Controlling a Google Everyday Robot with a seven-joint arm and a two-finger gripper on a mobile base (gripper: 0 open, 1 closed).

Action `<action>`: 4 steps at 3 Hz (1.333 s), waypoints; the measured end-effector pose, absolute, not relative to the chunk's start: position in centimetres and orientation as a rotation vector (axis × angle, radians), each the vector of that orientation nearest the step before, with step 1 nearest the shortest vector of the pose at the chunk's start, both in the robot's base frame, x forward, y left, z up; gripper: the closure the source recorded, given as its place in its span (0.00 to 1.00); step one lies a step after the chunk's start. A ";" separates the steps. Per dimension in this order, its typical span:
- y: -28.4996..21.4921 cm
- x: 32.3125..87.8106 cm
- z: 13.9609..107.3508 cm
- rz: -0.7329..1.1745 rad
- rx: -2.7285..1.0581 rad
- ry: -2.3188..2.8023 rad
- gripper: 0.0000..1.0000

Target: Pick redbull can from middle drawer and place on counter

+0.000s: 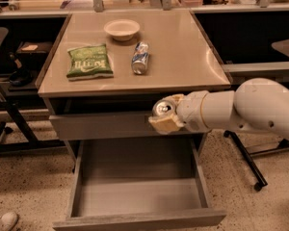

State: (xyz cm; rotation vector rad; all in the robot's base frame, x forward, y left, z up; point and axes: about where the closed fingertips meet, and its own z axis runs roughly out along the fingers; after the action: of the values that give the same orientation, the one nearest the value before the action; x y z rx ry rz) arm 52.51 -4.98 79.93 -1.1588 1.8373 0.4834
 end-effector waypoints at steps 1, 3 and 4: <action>-6.4 54.8 84.9 0.400 -1.157 1.808 1.00; -9.8 59.7 92.2 0.288 -1.138 1.801 1.00; -11.6 63.0 93.7 0.276 -1.124 1.843 1.00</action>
Offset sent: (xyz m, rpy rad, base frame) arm 0.0812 -0.0537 0.1417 -0.0884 -0.1508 -0.0804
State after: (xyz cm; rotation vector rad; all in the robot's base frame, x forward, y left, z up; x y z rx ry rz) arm 63.01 -11.57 93.66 -1.1243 1.8430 0.2761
